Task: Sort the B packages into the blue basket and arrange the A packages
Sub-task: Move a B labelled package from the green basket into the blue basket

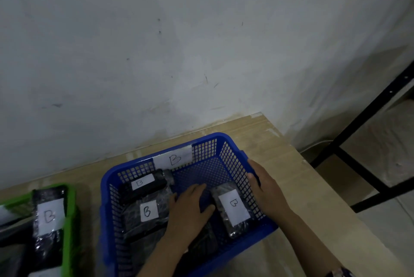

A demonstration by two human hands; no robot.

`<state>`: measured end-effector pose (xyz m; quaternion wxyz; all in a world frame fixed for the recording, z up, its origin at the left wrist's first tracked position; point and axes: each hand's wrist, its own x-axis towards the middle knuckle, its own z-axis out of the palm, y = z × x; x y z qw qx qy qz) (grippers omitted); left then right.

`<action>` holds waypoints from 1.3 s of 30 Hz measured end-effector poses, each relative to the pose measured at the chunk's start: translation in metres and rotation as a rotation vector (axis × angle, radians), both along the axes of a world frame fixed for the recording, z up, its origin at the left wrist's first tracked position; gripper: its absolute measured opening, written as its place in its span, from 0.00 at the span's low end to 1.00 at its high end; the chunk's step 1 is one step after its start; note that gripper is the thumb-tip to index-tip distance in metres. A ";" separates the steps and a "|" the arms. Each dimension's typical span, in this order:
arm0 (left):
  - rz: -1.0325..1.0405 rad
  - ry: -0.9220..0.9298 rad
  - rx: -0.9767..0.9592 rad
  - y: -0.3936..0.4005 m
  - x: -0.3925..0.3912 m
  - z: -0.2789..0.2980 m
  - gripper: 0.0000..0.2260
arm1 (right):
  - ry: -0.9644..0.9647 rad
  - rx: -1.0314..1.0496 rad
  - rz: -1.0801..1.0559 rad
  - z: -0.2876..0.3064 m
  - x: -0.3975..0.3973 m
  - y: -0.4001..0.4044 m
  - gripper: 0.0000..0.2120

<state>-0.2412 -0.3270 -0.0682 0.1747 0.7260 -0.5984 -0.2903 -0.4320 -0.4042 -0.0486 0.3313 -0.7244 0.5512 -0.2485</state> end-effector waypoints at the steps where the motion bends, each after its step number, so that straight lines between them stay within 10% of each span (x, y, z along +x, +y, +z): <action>1: -0.004 -0.003 -0.023 0.006 0.002 0.004 0.27 | 0.033 -0.013 0.007 0.002 -0.001 0.004 0.20; 15: 0.335 -0.074 -0.437 0.138 0.093 0.072 0.15 | 0.018 -0.149 0.248 0.029 0.139 0.125 0.19; 25: 0.516 -0.251 -0.444 0.220 0.179 0.075 0.12 | 0.089 -0.212 0.507 0.019 0.229 0.183 0.19; 39: 0.510 -0.066 -0.304 0.151 0.238 0.080 0.10 | -0.061 -0.184 0.341 0.015 0.289 0.179 0.14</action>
